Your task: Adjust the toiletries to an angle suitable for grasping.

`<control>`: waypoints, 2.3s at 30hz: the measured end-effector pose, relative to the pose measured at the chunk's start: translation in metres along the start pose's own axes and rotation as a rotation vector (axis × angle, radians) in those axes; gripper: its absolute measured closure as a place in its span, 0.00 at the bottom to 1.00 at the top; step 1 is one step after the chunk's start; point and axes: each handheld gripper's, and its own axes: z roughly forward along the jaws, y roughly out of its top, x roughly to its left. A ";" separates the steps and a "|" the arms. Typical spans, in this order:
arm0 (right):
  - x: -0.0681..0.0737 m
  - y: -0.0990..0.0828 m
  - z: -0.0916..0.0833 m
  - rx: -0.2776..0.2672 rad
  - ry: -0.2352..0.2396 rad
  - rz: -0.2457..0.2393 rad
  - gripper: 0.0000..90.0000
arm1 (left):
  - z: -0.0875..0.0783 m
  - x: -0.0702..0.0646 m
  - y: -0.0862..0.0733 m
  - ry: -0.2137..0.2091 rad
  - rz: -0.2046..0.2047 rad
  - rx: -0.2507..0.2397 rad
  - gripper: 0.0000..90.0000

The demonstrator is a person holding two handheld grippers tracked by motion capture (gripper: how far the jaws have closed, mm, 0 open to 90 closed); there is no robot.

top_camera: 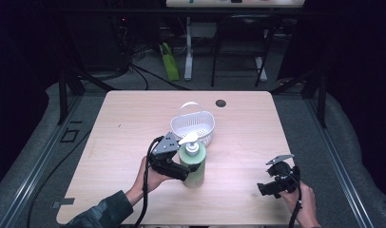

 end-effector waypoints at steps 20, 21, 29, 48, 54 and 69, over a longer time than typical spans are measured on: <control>0.000 0.000 -0.001 0.000 -0.001 0.005 0.01 | 0.005 0.006 0.001 0.042 -0.006 -0.012 0.13; 0.000 0.000 -0.001 0.000 -0.002 0.005 0.01 | 0.006 0.007 0.001 0.049 -0.008 -0.012 0.13; 0.000 0.000 -0.001 -0.002 0.000 0.005 0.01 | 0.008 0.013 0.003 0.071 -0.020 -0.010 0.13; -0.001 0.000 -0.001 -0.002 0.001 0.005 0.01 | 0.008 0.014 0.005 0.075 -0.022 0.005 0.04; -0.001 0.000 -0.001 -0.004 0.001 0.005 0.01 | 0.002 0.011 0.008 0.076 -0.030 -0.024 0.00; 0.000 0.000 0.000 0.000 0.001 0.006 0.01 | -0.007 0.011 0.019 0.097 -0.053 -0.075 0.00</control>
